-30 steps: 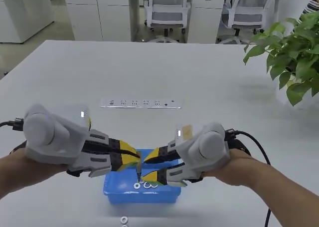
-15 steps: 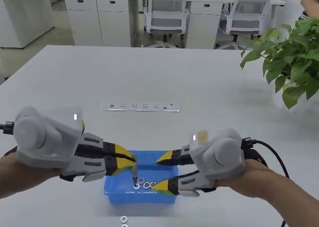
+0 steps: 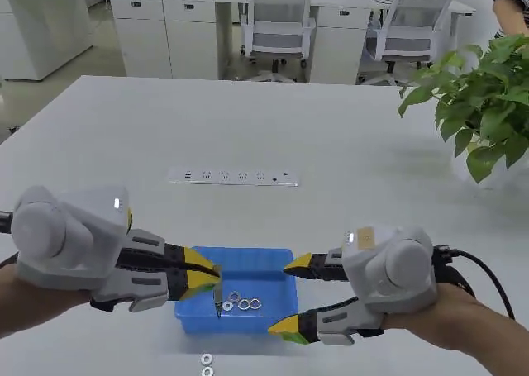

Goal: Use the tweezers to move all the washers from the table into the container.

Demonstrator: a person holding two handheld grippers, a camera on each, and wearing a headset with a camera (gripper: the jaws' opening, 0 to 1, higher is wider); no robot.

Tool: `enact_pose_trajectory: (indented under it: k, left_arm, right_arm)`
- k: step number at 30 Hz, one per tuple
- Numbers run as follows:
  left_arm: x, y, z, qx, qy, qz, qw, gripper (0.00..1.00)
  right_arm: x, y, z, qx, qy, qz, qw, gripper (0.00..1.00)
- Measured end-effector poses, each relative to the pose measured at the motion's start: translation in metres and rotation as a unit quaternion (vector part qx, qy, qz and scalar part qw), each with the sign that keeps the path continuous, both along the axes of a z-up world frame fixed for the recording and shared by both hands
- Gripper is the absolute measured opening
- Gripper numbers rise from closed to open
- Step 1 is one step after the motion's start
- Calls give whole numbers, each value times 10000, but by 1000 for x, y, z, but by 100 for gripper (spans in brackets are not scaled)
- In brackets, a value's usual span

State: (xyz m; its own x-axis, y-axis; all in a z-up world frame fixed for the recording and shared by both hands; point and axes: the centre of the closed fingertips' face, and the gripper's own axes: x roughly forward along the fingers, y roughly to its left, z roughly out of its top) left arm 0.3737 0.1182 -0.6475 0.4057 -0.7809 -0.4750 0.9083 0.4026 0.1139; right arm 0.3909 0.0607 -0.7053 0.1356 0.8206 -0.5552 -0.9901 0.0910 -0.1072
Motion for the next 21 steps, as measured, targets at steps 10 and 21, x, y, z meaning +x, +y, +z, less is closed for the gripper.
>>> enact_pose_trajectory:
  k: [10, 21]
  left_arm:
    - [-11, 6, -4, -15, 53, 55, 10000, 5]
    - [-25, 9, -15, -17, 172, 89, 9998, 5]
  right_arm:
    - [-8, -9, -2, 55, 38, -138, 9999, 61]
    - [-18, -17, -5, 101, 93, -200, 9997, 71]
